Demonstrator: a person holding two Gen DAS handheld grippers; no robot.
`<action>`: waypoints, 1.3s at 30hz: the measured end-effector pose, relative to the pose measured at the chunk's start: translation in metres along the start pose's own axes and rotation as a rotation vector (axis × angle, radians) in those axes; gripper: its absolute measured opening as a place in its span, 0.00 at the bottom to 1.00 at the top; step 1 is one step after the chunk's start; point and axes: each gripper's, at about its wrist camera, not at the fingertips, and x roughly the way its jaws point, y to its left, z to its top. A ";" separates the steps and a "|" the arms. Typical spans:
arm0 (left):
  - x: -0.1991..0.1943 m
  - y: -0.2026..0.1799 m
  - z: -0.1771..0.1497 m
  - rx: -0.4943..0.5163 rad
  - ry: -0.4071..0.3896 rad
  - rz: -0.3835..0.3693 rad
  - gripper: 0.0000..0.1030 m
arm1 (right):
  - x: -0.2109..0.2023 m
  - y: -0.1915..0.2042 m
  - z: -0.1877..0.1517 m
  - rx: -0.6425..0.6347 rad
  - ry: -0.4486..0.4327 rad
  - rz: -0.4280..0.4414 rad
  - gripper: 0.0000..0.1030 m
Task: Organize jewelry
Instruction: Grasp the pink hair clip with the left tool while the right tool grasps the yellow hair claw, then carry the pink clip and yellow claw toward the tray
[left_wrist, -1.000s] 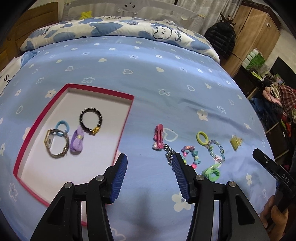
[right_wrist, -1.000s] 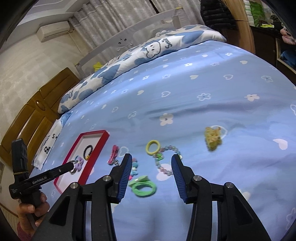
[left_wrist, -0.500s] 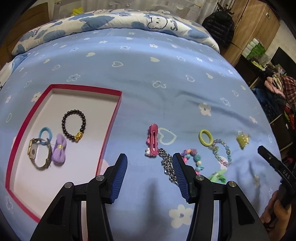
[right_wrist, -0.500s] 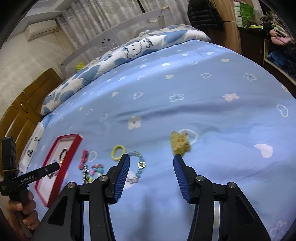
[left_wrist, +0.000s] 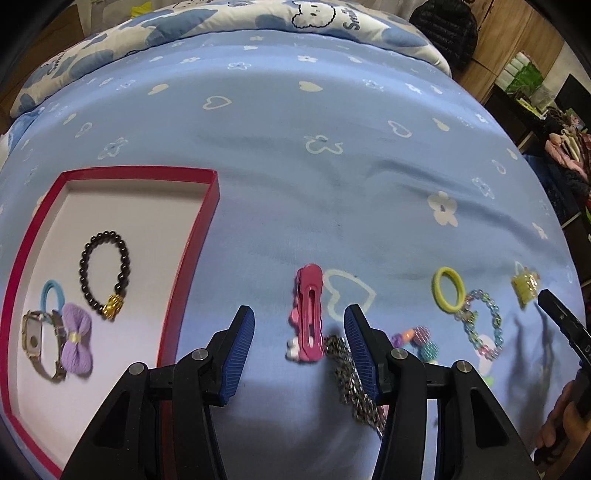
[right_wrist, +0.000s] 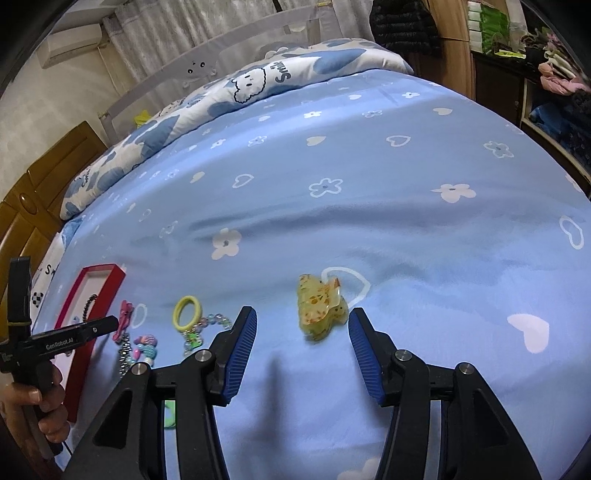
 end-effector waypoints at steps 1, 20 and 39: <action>0.005 -0.001 0.002 0.000 0.004 0.005 0.49 | 0.003 -0.001 0.000 0.001 0.006 -0.003 0.52; 0.015 -0.008 0.001 0.034 -0.020 -0.029 0.18 | 0.021 0.003 0.005 -0.037 0.028 -0.017 0.28; -0.077 0.044 -0.043 -0.058 -0.131 -0.074 0.17 | -0.004 0.094 -0.008 -0.138 0.015 0.191 0.27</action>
